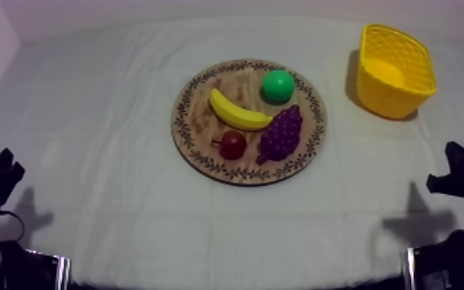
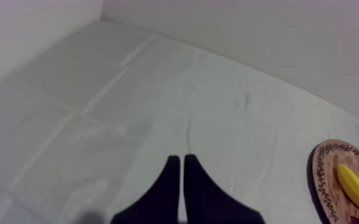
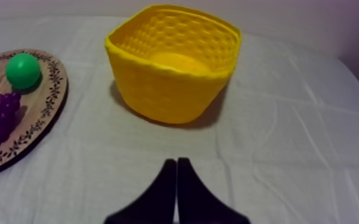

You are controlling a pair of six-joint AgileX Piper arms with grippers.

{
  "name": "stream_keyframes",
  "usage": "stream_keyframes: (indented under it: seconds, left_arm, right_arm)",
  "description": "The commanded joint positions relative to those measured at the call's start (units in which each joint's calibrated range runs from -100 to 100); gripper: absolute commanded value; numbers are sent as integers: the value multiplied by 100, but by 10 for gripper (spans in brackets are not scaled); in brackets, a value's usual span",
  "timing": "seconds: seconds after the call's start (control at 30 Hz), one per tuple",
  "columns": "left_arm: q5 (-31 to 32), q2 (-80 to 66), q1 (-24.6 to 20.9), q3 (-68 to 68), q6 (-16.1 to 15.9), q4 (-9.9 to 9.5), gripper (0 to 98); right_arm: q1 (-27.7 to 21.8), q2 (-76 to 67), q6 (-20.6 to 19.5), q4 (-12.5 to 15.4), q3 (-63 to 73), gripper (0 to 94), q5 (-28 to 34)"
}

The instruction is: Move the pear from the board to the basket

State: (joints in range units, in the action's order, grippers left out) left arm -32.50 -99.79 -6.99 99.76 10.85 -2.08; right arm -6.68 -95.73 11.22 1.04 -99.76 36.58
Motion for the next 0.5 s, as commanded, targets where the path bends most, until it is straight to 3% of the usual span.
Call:
stream_keyframes:
  seconds: [0.0,0.2,0.47]
  left_arm:
    - [0,-4,1,2,1,0,1]
    - [0,-4,1,2,2,0,1]
    - [0,-4,1,2,-4,0,1]
  right_arm:
    - [-52,-11,-655,98,131,7,422]
    - [143,3,-673,51,104,7,446]
    - [55,-2,-687,36,98,7,454]
